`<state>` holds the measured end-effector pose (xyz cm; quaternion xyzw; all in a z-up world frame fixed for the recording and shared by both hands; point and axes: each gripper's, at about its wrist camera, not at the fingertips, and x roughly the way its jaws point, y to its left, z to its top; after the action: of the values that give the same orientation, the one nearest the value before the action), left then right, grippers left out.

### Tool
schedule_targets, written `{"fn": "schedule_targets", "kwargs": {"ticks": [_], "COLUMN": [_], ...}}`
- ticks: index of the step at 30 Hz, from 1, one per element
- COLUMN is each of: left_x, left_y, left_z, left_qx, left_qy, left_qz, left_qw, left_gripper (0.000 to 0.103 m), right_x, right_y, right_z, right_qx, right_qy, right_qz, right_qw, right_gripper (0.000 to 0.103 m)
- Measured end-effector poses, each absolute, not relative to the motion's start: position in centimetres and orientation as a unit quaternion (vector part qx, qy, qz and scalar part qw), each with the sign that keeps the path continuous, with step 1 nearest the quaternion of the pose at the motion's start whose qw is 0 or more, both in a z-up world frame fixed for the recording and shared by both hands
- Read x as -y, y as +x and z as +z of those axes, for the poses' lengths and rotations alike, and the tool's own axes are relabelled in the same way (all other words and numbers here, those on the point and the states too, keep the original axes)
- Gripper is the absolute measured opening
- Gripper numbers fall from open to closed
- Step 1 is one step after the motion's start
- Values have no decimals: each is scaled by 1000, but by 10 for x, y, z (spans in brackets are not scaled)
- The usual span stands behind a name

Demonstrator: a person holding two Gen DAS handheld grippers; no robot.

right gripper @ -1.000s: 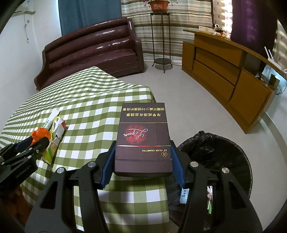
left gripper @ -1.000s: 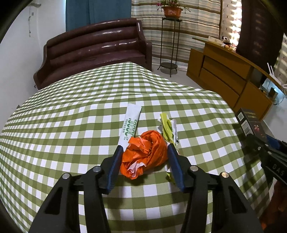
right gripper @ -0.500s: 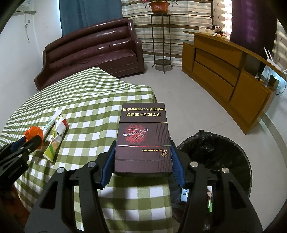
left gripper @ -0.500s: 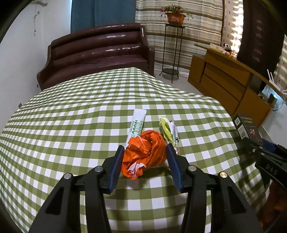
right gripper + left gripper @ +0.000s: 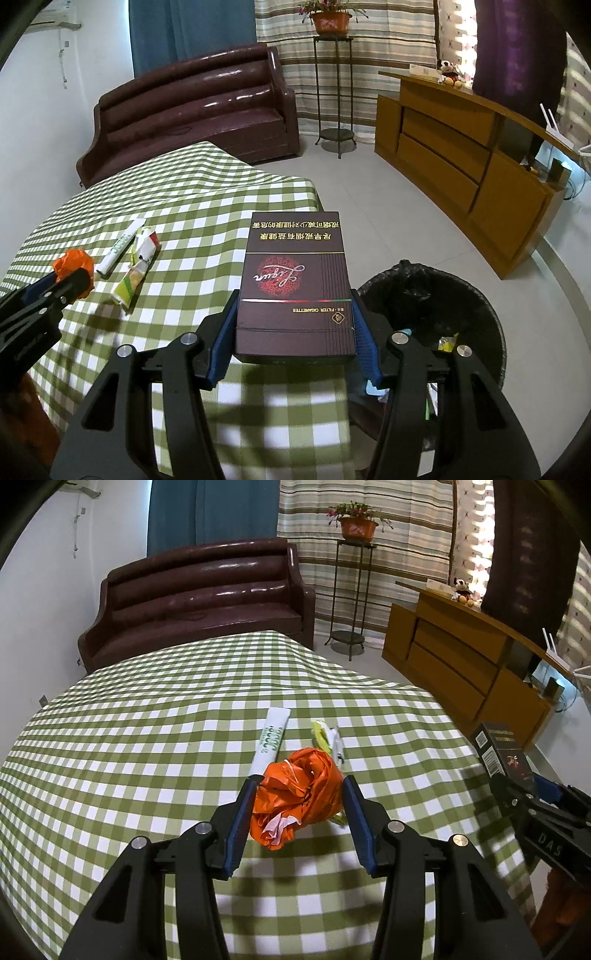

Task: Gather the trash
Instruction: 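Carry the orange bag and brown box over the black bin with both grippers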

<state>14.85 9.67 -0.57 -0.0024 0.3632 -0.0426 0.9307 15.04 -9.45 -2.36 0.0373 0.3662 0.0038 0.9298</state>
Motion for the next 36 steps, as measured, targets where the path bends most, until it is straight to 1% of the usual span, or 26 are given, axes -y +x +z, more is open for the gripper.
{"fn": "schedule_targets", "kwargs": {"ticks": [15, 36], "left_x": [-55, 52], "left_y": [125, 117], "left_z": [4, 2], "left_qx": [-349, -334], "left_qy": [11, 57], "left_qz": [-86, -167], "left_qw": [933, 926], "left_gripper": [48, 48], "right_x": [128, 219], "right_y": [107, 70], "right_z": [-4, 0], "right_qx": [-339, -319], "right_qy": [37, 53], "right_qz": [-27, -120], "right_qw": [940, 939], "right_gripper": [54, 54]}}
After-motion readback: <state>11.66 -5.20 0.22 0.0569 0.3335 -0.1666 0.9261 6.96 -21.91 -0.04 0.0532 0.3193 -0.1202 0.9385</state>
